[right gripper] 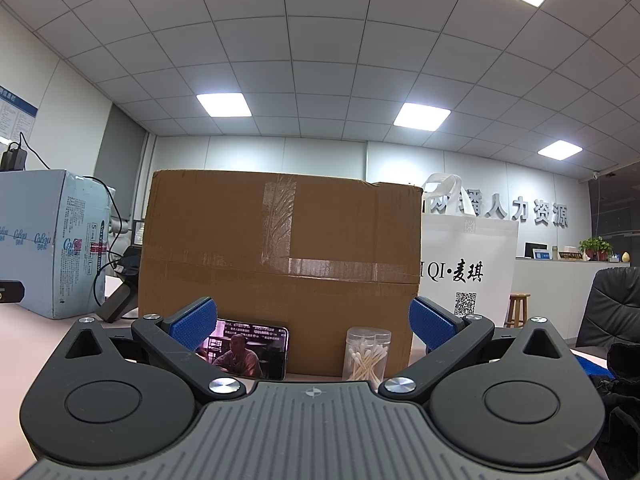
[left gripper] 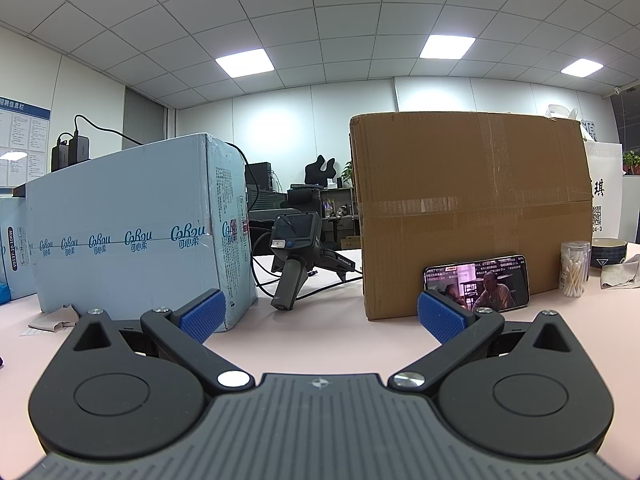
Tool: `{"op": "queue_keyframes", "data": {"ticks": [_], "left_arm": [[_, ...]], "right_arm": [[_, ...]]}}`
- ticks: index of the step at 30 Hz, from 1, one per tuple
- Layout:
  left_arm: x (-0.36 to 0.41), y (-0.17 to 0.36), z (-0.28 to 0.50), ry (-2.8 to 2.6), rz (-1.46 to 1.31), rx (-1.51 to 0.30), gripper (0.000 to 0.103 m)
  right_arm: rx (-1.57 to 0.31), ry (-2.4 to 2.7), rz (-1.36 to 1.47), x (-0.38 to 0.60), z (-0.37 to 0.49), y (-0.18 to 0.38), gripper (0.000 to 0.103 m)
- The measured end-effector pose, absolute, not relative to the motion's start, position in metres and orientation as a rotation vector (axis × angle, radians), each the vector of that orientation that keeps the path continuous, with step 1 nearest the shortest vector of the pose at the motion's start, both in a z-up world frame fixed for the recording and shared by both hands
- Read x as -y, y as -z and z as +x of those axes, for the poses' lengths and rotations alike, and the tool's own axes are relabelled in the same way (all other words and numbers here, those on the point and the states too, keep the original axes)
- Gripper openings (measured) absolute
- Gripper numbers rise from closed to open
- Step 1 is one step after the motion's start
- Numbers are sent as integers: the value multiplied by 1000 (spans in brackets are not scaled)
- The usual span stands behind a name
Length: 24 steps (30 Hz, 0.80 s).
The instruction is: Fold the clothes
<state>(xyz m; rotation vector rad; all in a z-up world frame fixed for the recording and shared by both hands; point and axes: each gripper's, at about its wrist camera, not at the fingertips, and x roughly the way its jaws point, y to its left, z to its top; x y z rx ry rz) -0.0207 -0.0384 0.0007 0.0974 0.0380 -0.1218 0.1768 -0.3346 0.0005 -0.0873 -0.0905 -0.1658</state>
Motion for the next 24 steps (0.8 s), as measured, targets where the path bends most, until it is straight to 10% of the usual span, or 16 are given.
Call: {"op": "queue_keyframes", "data": {"ticks": [24], "left_arm": [[38, -1, -21, 133, 90, -42, 103]], "right_arm": [[67, 170, -82, 340, 226, -10, 103]]}}
